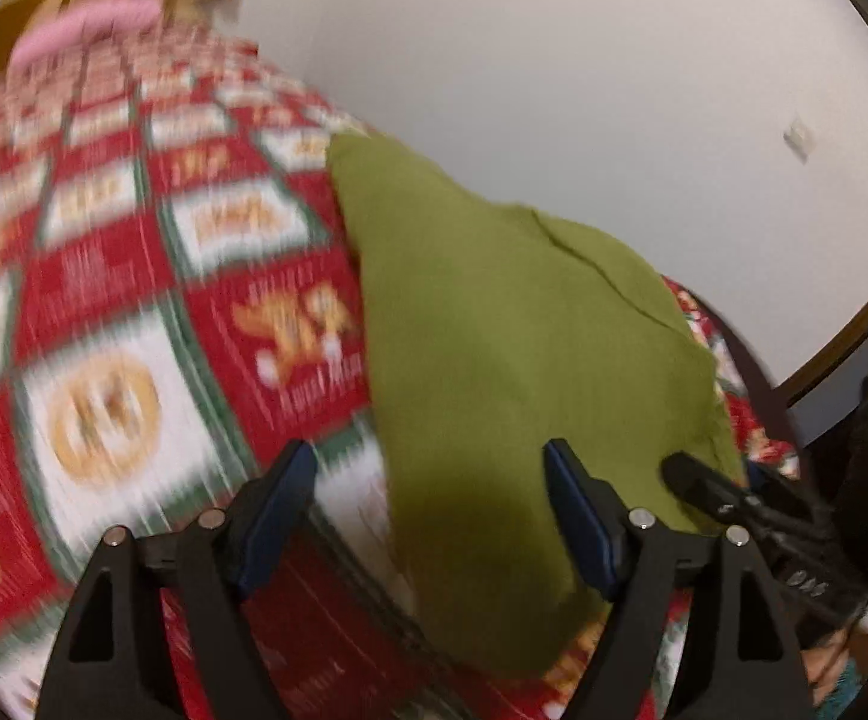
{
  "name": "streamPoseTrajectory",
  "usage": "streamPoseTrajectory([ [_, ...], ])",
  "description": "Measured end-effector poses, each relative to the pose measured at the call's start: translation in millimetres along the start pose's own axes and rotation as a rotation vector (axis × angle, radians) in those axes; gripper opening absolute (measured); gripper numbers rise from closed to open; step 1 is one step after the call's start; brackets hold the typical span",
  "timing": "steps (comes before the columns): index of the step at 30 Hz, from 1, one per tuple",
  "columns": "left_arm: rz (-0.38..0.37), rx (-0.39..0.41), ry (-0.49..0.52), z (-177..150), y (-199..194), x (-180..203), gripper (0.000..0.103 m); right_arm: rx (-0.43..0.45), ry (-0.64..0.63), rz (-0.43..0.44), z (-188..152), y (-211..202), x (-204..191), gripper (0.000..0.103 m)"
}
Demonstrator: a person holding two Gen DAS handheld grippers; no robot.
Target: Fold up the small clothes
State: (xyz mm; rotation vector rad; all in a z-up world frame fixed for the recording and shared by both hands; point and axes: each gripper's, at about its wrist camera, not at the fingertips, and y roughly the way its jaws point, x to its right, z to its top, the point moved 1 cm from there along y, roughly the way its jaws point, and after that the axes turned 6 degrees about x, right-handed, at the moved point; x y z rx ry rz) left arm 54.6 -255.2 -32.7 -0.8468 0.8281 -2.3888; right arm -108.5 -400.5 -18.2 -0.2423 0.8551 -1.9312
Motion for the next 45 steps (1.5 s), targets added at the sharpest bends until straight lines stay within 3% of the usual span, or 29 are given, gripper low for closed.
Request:
streamPoseTrajectory([
  [3, 0.008, 0.021, 0.024, -6, -3, 5, 0.081, -0.010, -0.029, -0.016, -5, 0, -5, 0.062],
  [6, 0.006, 0.017, 0.020, -9, -2, 9, 0.081, -0.028, -0.024, -0.012, -7, -2, -7, 0.051],
  [7, 0.009, 0.019, 0.024, -11, -2, 11, 0.080, -0.035, -0.003, -0.002, -7, -3, -5, 0.043],
  [9, -0.001, 0.014, 0.038, -12, -2, 15, 0.058, -0.039, 0.056, 0.030, -6, -5, 4, 0.031],
  [10, -0.053, -0.013, 0.032, -13, -2, 17, 0.038, -0.046, 0.108, 0.067, -4, -6, 11, 0.024],
  [14, -0.012, 0.003, 0.067, -8, -17, 27, 0.027, -0.040, 0.265, 0.190, 1, -17, 32, 0.020],
  [19, 0.044, 0.014, 0.092, -13, -34, 31, 0.025, -0.061, 0.327, 0.263, -4, -20, 35, 0.020],
  [26, 0.137, 0.013, 0.146, -25, -28, 31, 0.046, -0.068, 0.321, 0.233, -23, -11, 41, 0.020],
  [36, 0.282, 0.065, 0.267, -41, -54, 43, 0.053, -0.011, 0.119, 0.028, -28, -67, 9, 0.027],
  [37, 0.286, 0.067, 0.275, -42, -57, 44, 0.054, 0.017, 0.090, 0.006, -26, -75, 4, 0.028],
  [39, 0.301, 0.084, 0.286, -44, -65, 48, 0.059, 0.081, 0.038, -0.033, -19, -91, -8, 0.044],
  [40, 0.305, 0.101, 0.290, -44, -70, 50, 0.064, 0.134, 0.016, -0.050, -15, -102, -15, 0.059],
  [41, 0.307, 0.118, 0.291, -44, -76, 52, 0.072, 0.165, 0.006, -0.055, -11, -108, -19, 0.063],
  [45, 0.332, 0.233, 0.265, -38, -103, 53, 0.098, 0.298, -0.072, -0.092, 1, -137, -45, 0.063],
])
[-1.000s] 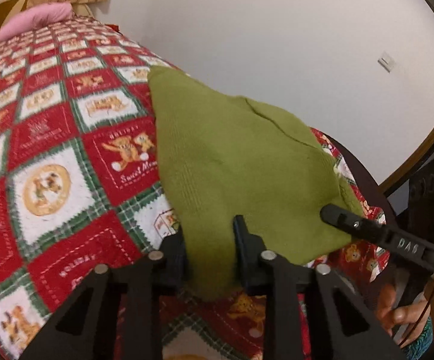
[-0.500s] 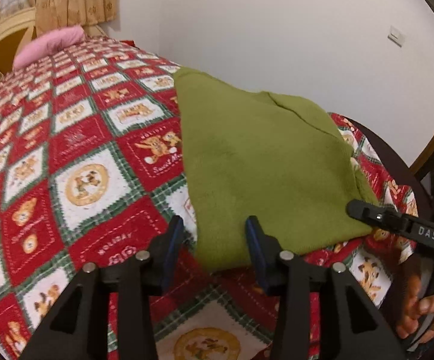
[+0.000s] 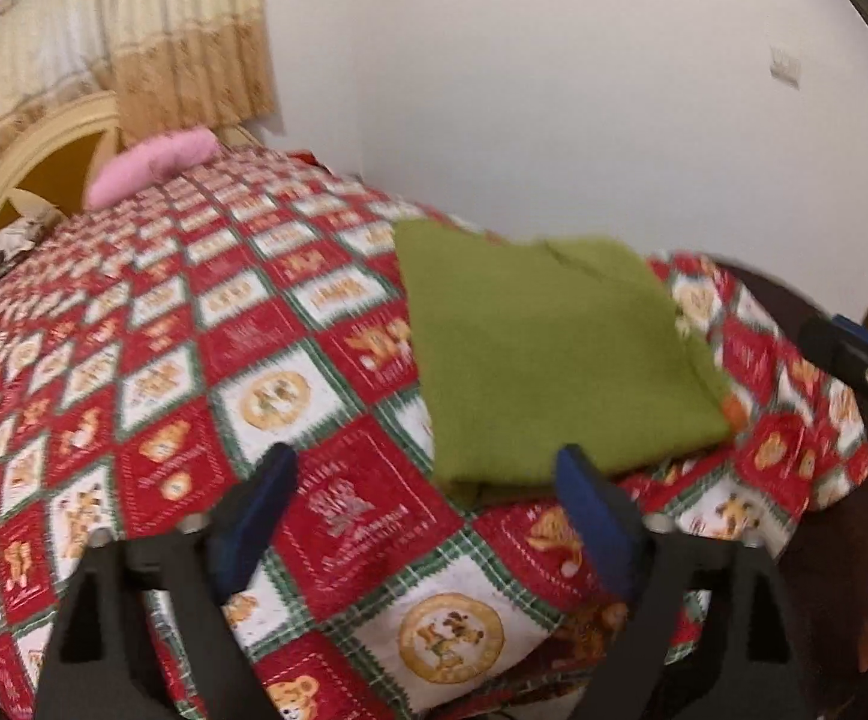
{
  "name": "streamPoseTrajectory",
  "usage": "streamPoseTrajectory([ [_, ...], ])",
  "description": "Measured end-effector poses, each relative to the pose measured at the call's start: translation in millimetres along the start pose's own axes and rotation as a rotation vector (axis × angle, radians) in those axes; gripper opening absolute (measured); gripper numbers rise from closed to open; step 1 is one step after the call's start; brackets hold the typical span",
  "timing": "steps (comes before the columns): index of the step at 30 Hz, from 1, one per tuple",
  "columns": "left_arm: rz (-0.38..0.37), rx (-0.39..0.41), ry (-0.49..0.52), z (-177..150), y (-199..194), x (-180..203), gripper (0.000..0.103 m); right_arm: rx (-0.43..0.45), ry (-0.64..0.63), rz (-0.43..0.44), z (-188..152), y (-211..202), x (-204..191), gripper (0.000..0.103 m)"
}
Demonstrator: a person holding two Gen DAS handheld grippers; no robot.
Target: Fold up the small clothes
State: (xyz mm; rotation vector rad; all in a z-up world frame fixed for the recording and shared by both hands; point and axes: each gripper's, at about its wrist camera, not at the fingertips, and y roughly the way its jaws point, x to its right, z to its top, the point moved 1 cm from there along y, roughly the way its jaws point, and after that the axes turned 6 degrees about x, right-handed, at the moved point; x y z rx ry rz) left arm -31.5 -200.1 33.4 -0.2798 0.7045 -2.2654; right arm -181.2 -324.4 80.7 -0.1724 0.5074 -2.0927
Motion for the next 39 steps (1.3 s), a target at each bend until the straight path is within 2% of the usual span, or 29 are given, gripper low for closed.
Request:
streamPoseTrajectory([
  [1, 0.007, 0.027, -0.010, 2, -6, -2, 0.103, 0.024, -0.010, -0.005, 2, -7, -2, 0.064],
  [4, 0.044, 0.104, -0.027, 8, -23, -6, 0.103, 0.104, -0.036, -0.002, 10, -26, -14, 0.075],
  [12, 0.075, 0.171, -0.033, 15, -42, -5, 0.103, 0.240, -0.076, -0.043, 19, -65, -19, 0.076],
  [17, 0.082, 0.208, 0.033, 16, -55, 11, 0.103, 0.304, -0.059, -0.081, 24, -82, -14, 0.080],
  [26, 0.072, 0.251, 0.113, 17, -66, 28, 0.103, 0.304, -0.063, -0.079, 24, -84, -14, 0.081],
  [39, 0.063, 0.254, 0.099, 19, -69, 28, 0.103, 0.291, -0.039, -0.091, 22, -82, -8, 0.081],
])
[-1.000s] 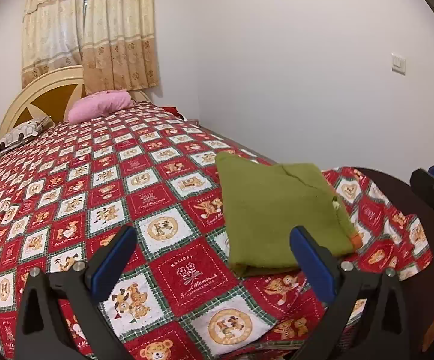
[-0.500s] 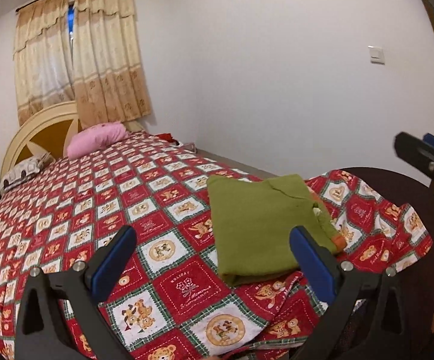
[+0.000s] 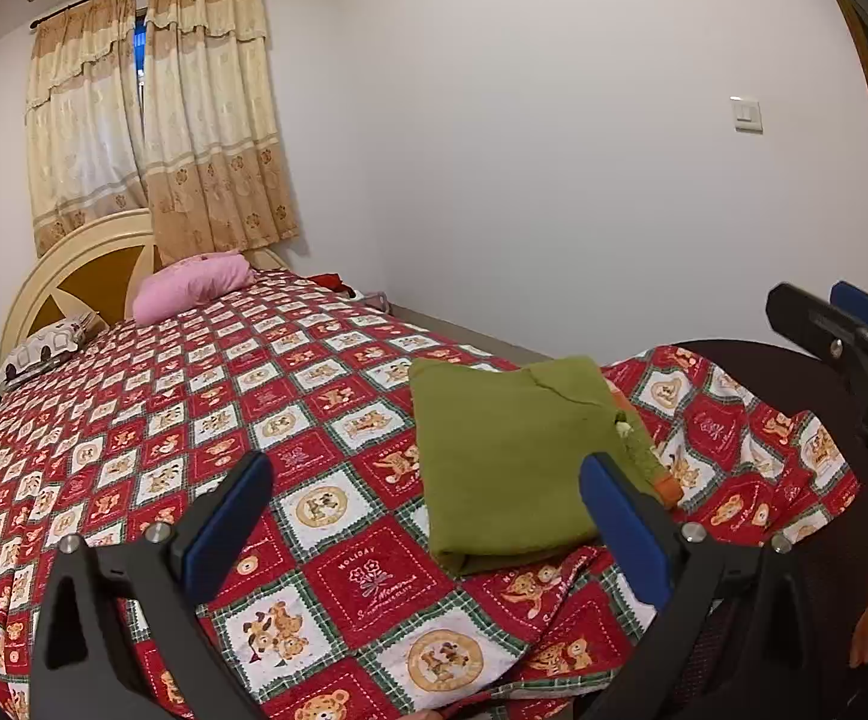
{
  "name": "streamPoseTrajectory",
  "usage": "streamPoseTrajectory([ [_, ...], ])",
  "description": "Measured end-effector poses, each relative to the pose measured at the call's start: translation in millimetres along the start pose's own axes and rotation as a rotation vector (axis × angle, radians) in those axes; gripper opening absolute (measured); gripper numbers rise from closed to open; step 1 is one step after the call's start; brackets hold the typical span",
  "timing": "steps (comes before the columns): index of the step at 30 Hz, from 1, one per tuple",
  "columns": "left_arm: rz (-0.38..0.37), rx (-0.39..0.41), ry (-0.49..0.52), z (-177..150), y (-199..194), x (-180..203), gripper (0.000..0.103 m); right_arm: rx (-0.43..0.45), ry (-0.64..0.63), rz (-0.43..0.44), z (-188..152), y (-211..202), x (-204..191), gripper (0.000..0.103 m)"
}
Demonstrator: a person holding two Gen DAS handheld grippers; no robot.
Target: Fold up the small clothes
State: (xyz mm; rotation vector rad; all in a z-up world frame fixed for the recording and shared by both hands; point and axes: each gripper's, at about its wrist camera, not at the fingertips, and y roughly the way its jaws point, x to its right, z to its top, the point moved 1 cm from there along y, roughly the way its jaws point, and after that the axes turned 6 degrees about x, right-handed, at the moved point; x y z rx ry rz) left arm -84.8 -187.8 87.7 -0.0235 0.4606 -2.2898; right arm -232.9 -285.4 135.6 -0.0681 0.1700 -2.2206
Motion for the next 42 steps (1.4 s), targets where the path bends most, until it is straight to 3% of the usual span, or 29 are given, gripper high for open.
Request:
streamPoseTrajectory([
  [42, -0.012, -0.025, -0.018, -0.9, 1.6, 1.3, 0.103, -0.011, -0.002, -0.002, -2.7, -1.0, -1.3, 0.081],
])
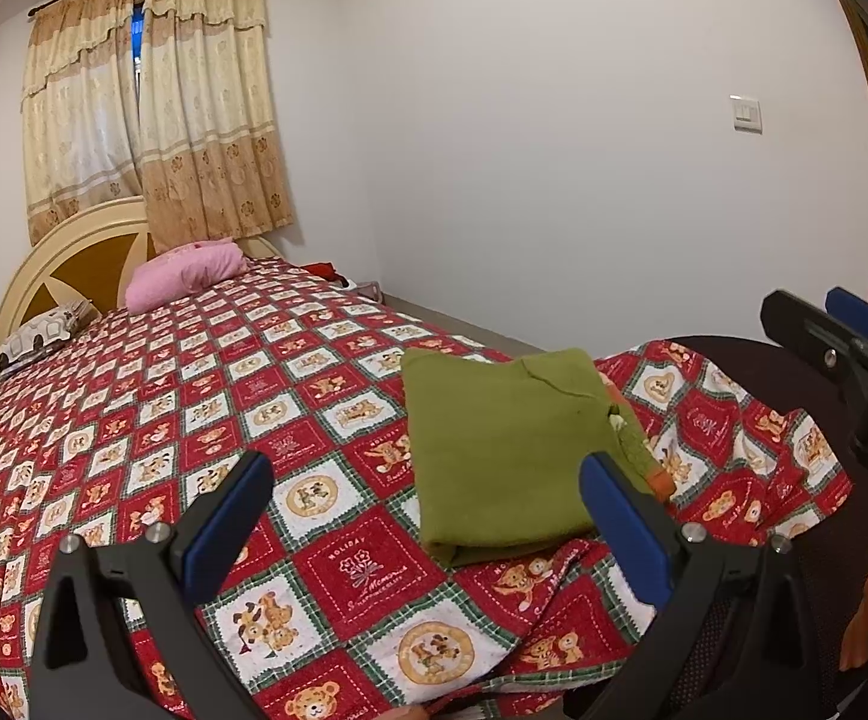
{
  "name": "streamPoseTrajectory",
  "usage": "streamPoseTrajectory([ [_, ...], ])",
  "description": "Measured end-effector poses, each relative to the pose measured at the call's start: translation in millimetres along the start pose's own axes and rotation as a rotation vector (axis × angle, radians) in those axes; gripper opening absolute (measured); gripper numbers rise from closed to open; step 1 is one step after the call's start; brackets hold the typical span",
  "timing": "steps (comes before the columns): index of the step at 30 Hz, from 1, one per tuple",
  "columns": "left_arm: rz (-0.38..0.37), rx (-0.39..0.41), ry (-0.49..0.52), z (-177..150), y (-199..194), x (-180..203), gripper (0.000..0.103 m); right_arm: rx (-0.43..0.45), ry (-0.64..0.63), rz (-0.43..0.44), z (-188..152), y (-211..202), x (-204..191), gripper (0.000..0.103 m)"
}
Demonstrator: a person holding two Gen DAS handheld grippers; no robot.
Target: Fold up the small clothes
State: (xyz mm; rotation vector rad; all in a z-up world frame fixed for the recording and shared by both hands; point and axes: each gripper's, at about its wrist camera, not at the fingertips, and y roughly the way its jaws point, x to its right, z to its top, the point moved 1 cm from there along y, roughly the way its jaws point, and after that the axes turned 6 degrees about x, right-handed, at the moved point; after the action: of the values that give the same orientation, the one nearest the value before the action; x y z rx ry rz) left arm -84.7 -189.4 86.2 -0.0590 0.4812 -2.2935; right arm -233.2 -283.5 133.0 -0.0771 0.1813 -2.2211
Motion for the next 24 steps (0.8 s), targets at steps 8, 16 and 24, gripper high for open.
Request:
streamPoseTrajectory([
  [8, -0.001, 0.002, 0.001, -1.4, -0.7, 0.3, 0.103, -0.002, 0.007, -0.007, -2.3, 1.1, 2.6, 0.081],
  [16, 0.027, -0.016, 0.011, -4.0, 1.8, -1.3, 0.103, -0.005, 0.005, -0.007, -2.7, 1.1, 4.1, 0.081],
  [24, -0.008, -0.055, -0.036, -6.4, 6.3, -9.5, 0.103, -0.022, 0.005, -0.006, -5.5, 6.0, 6.1, 0.082],
])
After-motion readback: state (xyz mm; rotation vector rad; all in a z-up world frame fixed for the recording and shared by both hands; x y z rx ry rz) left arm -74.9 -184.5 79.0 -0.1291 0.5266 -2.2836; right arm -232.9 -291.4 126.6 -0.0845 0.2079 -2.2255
